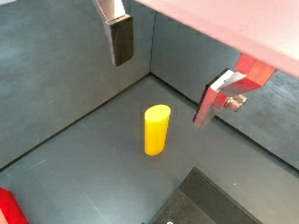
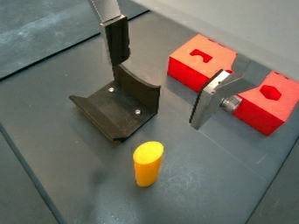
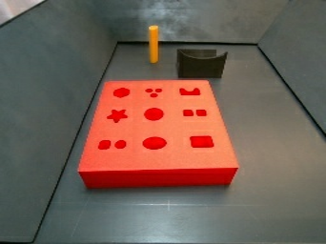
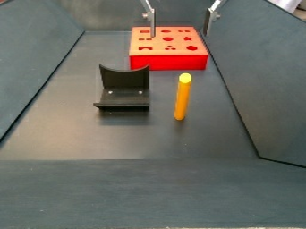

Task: Pick up the oval object. Move up. Move to above the board. Insert the oval object.
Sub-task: Pick up the oval object.

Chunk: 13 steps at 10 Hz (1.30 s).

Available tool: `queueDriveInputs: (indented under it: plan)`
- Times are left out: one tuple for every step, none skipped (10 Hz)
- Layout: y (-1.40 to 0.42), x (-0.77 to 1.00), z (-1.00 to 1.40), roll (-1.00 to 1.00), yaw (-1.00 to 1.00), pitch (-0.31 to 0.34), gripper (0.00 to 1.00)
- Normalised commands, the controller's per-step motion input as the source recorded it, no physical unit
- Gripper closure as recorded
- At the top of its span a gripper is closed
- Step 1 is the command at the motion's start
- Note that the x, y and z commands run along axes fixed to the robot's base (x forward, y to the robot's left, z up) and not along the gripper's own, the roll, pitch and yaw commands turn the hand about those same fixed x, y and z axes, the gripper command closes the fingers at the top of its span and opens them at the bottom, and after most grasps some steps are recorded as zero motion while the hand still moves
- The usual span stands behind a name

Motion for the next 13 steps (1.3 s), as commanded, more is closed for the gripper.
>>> queueDriveInputs:
  plan:
    - [0.06,-0.24,0.0,0.0,-0.29,0.0,0.0]
    - [0.14,0.05,0.0,0.0,-0.83,0.101,0.0]
    - [0.0,0.01,0.0,0.0,-0.98,0.003,0.0]
    - [0.0,0.11,-0.01,-0.02,-0.89,0.031,0.0]
    - [0.04,0.01,0.0,-0.04,0.0,0.014,0.0]
    - [0.43,-0.11,-0.75,0.0,0.0,-0.123,0.0]
    - [0.66,-0.04,-0.91,0.0,0.0,-0.13,0.0]
    - [0.64,0.15,-0.9,-0.1,0.11,-0.053,0.0]
    - [0.43,0.19,-0.78,-0.2,0.07,-0.059,0.0]
    - [0.0,0.41,-0.82,-0.14,0.0,-0.044,0.0]
    - [-0.1,0.47,-0.75,-0.16,-0.17,-0.056,0.0]
    - [-0.12,0.34,-0.57,-0.21,-0.27,-0.103,0.0]
    - [-0.06,0.13,-0.3,-0.08,-0.08,-0.091,0.0]
